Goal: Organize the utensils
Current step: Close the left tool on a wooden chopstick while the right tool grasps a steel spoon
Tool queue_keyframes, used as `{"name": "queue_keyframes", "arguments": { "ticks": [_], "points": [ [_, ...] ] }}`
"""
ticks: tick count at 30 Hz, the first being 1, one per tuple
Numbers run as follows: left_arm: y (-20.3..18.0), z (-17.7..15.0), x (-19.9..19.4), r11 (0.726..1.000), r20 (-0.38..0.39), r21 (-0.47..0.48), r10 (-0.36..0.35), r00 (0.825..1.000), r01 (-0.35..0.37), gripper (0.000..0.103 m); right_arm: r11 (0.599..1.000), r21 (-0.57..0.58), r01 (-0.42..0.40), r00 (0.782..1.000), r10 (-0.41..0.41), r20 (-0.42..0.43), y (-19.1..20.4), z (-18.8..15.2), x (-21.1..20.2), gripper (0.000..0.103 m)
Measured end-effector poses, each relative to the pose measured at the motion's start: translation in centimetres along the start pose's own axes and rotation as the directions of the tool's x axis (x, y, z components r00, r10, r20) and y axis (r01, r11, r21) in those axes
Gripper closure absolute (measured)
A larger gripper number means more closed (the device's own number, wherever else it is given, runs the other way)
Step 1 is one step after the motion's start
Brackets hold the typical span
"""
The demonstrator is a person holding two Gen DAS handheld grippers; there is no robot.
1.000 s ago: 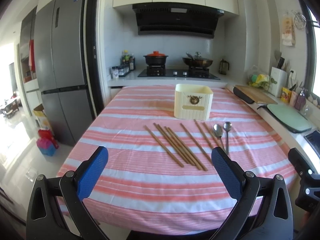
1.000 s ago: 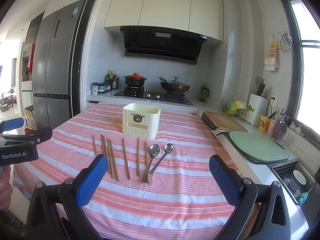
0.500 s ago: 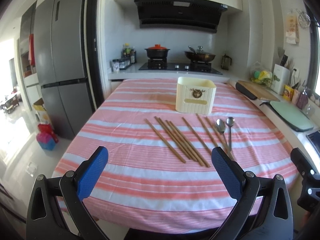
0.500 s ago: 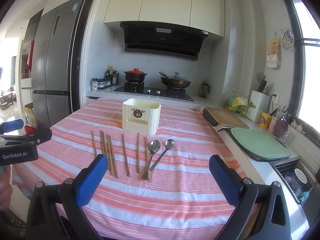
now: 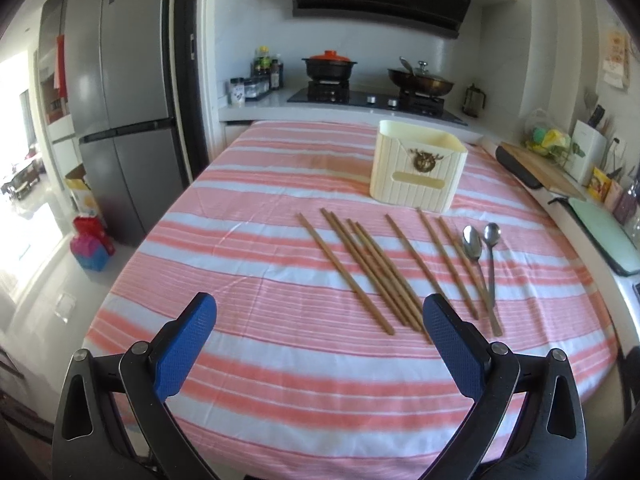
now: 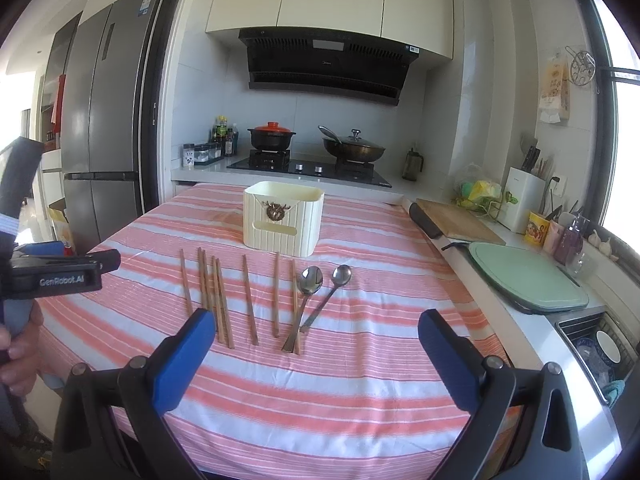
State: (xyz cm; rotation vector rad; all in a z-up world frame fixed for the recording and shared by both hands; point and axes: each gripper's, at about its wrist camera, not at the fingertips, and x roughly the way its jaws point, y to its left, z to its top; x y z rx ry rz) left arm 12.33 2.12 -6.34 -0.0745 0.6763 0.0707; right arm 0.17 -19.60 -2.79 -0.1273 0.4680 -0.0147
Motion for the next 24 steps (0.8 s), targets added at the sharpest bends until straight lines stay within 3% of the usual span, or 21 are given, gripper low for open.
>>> {"name": "queue_keyframes", "arguments": {
  "ticks": [7,13,19,24],
  "points": [
    [-1.1,1.3,8.4,0.999,-0.101,-0.019,0.045,0.994,-0.047,0.0,1.0,0.027,0.005,0.999,-0.004,-0.054,-0.9,-0.3,1.8,0.0],
    [-1.2,0.4,14.6,0.994,-0.21,-0.049,0.09,0.974,-0.102,0.001,0.996,0.075,0.051,0.995,-0.044,-0.084,-3.4,-0.2,2.9,0.0],
    [-1.8,-0.7,16.8,0.987,-0.249,-0.005,0.154,0.956,-0.161,0.001,0.993,0.073,0.097,0.993,-0.092,-0.077,-5.8,0.8,4.6,0.0],
    [-1.5,-1.4,17.4,0.986,-0.261,0.012,0.164,0.951,-0.167,0.0,0.986,0.063,0.153,0.979,-0.142,-0.148,-8.1,1.3,9.3,0.0]
  ]
}}
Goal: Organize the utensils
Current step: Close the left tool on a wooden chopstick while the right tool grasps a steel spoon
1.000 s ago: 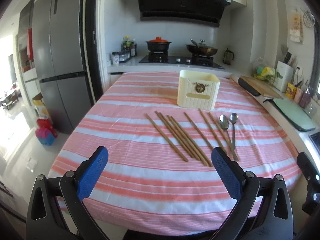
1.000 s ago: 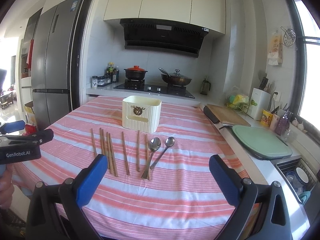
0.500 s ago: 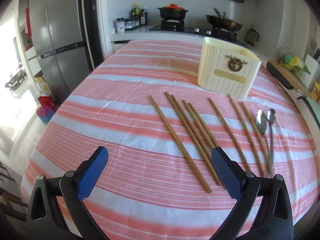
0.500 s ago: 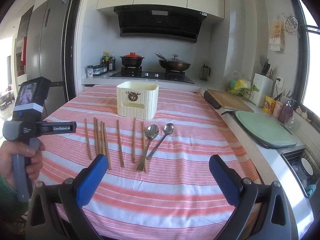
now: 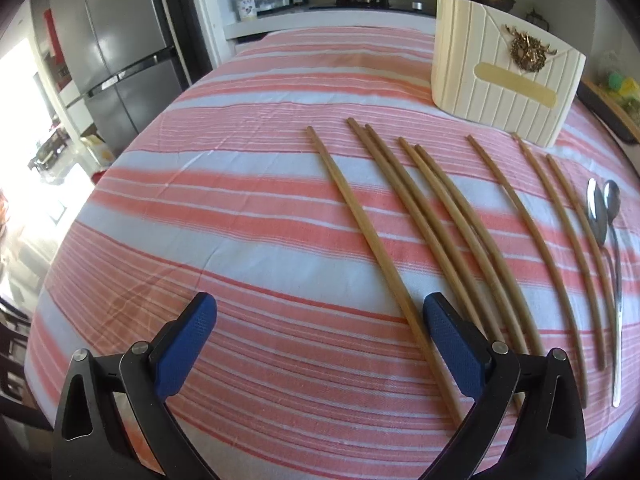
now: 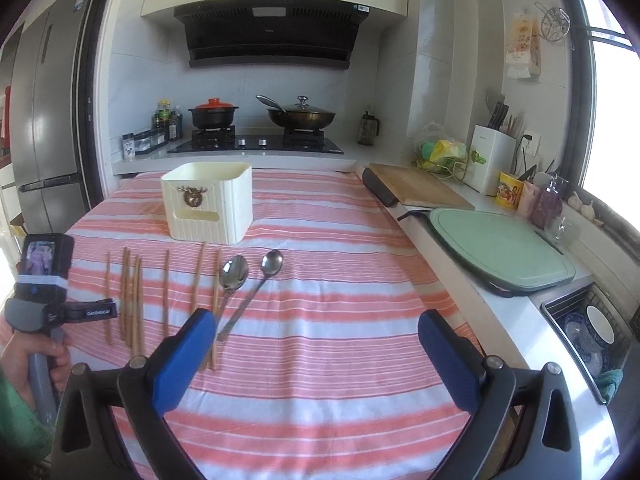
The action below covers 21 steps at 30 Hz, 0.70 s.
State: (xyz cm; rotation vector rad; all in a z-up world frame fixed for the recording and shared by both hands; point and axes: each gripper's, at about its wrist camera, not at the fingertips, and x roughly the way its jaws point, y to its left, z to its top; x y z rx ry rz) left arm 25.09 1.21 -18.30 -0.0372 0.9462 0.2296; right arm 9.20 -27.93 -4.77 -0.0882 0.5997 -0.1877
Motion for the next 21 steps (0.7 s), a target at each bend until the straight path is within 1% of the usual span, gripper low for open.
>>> {"name": "queue_keyframes", "arguments": {
  "ticks": [2,4,6,8,10,15,18,21],
  "points": [
    [0.1,0.0,0.0,1.0,-0.003,0.003,-0.005,1.0,0.005,0.0,1.0,-0.023,-0.004,0.999,0.003,-0.042,0.3,0.1,3.0,0.0],
    [0.1,0.0,0.0,1.0,0.001,0.023,0.0,1.0,0.0,0.0,1.0,-0.018,-0.022,0.994,0.019,-0.11,0.6,0.3,6.4,0.0],
    [0.3,0.0,0.0,0.999,0.007,0.044,0.011,1.0,-0.011,0.0,0.999,0.017,-0.045,0.985,0.048,-0.164,1.1,0.6,9.8,0.0],
    [0.7,0.0,0.1,0.998,0.008,0.055,0.017,1.0,-0.017,0.0,0.998,0.034,-0.052,0.973,0.059,-0.222,1.7,0.7,12.8,0.0],
    [1.4,0.0,0.2,0.998,0.004,0.056,0.019,1.0,-0.019,0.0,0.997,0.046,-0.055,0.965,0.065,-0.254,2.3,0.7,15.2,0.0],
    [3.2,0.2,0.8,0.999,-0.011,0.044,0.018,1.0,-0.017,0.0,0.996,0.054,-0.075,0.941,0.089,-0.327,4.5,0.1,19.0,0.0],
    [3.8,0.3,1.1,0.999,-0.018,0.044,0.007,1.0,-0.007,0.0,0.998,-0.009,-0.07,0.933,0.062,-0.354,5.8,-0.4,20.3,0.0],
    [4.2,0.5,1.3,0.998,-0.021,0.067,0.013,1.0,-0.011,0.0,0.998,-0.04,-0.051,0.933,0.033,-0.359,5.6,-0.6,20.4,0.0]
  ]
}}
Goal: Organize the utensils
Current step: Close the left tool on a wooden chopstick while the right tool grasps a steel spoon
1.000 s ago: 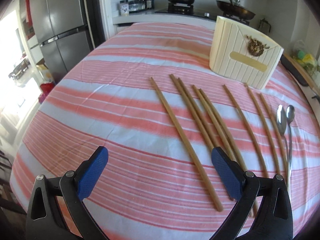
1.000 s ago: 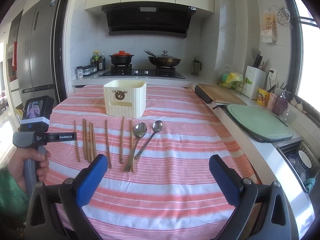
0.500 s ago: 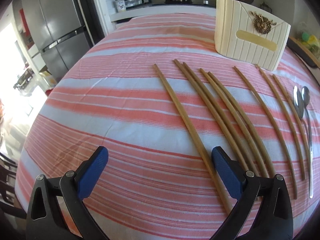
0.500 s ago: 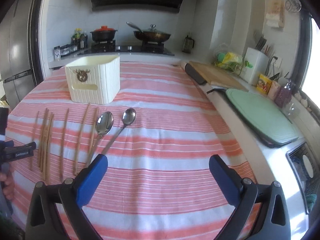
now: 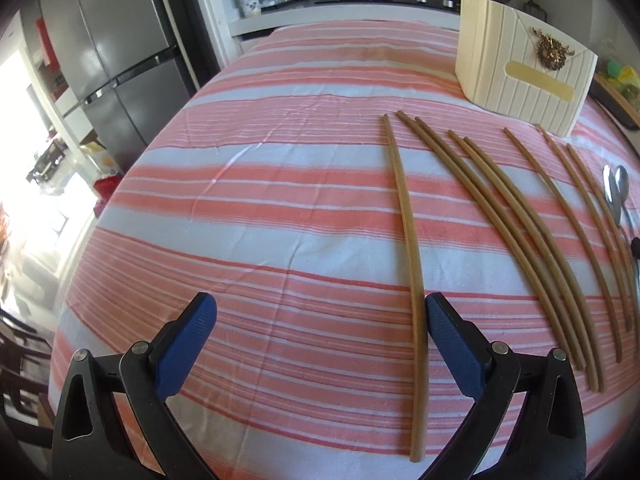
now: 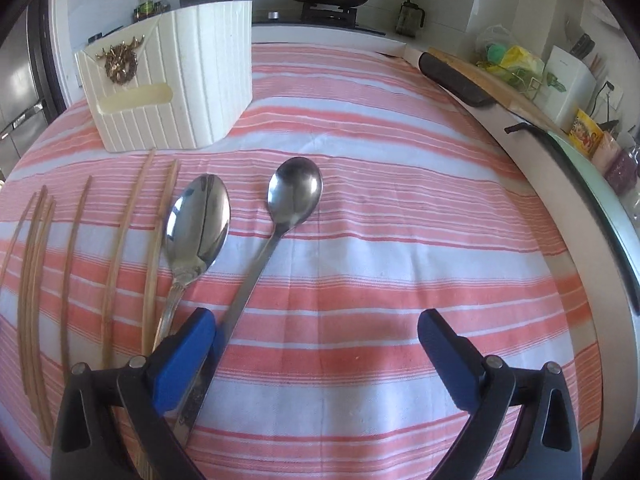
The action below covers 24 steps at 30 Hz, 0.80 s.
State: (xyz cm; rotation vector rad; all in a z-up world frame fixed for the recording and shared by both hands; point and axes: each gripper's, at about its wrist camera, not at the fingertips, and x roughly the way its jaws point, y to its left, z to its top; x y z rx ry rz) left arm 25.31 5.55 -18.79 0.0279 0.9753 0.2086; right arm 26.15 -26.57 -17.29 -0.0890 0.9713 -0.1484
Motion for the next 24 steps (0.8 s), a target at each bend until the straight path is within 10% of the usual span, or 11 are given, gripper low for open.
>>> {"name": "queue_keyframes", "arguments": {
  "ticks": [14,24],
  "points": [
    [2.1,3.6,3.4,0.982,-0.161,0.05,-0.171,0.972,0.181,0.0,0.995,-0.098,0.006,1.0,-0.006,0.0,-0.5,-0.4,-0.7,0.001],
    [-1.2,8.8,6.2,0.965,-0.17,0.132,-0.205,0.964,0.228,0.024,0.99,-0.066,-0.125,0.992,0.125,-0.004,0.8,4.7,2.5,0.035]
  ]
}}
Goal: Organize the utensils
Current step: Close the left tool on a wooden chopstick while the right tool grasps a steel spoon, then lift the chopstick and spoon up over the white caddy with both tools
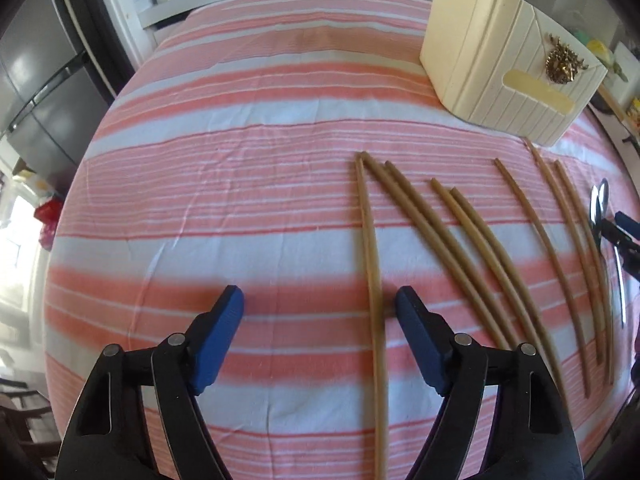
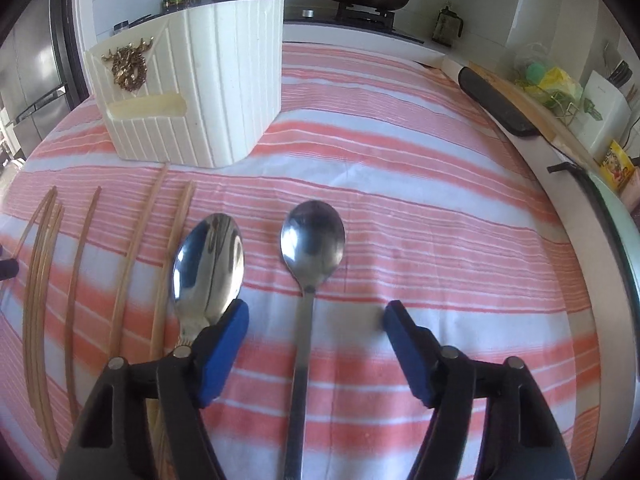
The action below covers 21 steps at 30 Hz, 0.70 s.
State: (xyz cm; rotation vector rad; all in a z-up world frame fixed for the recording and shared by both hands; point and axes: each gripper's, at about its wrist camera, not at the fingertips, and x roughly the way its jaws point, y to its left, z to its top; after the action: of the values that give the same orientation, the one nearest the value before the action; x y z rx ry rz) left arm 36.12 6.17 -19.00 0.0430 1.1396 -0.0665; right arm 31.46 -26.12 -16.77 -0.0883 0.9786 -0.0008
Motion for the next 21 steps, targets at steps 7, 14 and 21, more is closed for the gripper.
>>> {"name": "queue_keyframes", "arguments": {
  "ticks": [7,14,21],
  "points": [
    [-0.6,1.4,0.7,1.0,0.033,0.001,-0.01,0.999,0.01,0.052,0.997,0.074,0.01,1.0,-0.012,0.025,0.0,2.1,2.0,0.041],
    [-0.8,0.8,0.0,0.998,0.096,0.002,-0.055,0.994,0.055,0.098,0.993,0.108,-0.051,0.995,0.042,0.085,-0.8,2.1,0.9,0.067],
    [-0.2,-0.5,-6.8,0.992,0.259,-0.029,-0.108,0.96,0.119,0.098,0.982,0.079,-0.17,0.959,0.146,0.244,-1.3,1.7,-6.9,0.067]
  ]
}}
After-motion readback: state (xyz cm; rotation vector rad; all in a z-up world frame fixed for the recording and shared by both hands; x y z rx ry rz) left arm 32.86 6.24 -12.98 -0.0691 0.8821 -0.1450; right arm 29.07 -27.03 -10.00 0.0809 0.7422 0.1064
